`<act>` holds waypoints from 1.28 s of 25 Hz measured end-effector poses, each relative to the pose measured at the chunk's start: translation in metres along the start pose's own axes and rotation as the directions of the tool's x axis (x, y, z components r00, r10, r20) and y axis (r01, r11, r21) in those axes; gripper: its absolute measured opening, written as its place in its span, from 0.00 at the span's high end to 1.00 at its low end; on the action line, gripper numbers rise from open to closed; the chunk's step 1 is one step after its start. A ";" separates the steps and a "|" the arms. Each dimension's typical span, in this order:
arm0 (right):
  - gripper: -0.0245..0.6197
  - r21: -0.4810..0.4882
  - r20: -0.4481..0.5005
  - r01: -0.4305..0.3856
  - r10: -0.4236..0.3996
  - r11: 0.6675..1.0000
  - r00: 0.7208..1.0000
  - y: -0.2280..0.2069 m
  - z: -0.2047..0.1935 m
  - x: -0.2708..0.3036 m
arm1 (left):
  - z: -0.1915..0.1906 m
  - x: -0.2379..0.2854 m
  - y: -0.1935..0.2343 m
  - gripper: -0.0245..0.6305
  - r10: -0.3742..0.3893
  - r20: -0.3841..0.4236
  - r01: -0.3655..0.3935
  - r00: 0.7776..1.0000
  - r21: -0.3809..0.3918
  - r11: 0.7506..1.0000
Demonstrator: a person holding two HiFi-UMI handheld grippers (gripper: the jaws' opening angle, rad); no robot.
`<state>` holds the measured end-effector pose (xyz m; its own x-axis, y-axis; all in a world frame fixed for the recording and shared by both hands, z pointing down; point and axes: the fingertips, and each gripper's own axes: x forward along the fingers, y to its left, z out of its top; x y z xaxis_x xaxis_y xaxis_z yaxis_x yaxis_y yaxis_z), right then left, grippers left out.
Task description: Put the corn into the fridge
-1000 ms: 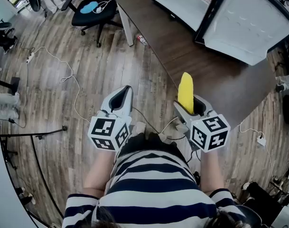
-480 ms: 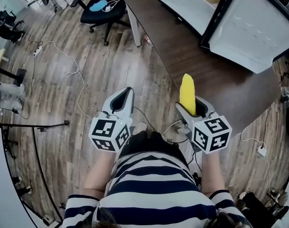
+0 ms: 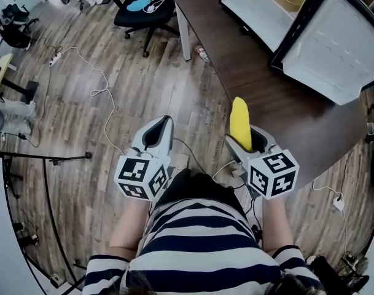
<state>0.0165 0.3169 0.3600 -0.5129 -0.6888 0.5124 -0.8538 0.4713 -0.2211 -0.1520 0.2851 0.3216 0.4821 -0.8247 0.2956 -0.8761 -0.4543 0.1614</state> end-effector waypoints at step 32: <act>0.57 -0.026 -0.009 -0.009 0.009 1.000 1.000 0.047 0.109 0.180 | 0.035 0.077 0.175 0.96 -0.096 -0.041 0.097 0.995 0.015 0.995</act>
<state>-0.1256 0.1544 0.3514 -0.5199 -0.6793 0.5179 -0.8463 0.4921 -0.2040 -0.2684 0.1308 0.3400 0.5634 -0.7630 0.3169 -0.8253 -0.5369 0.1749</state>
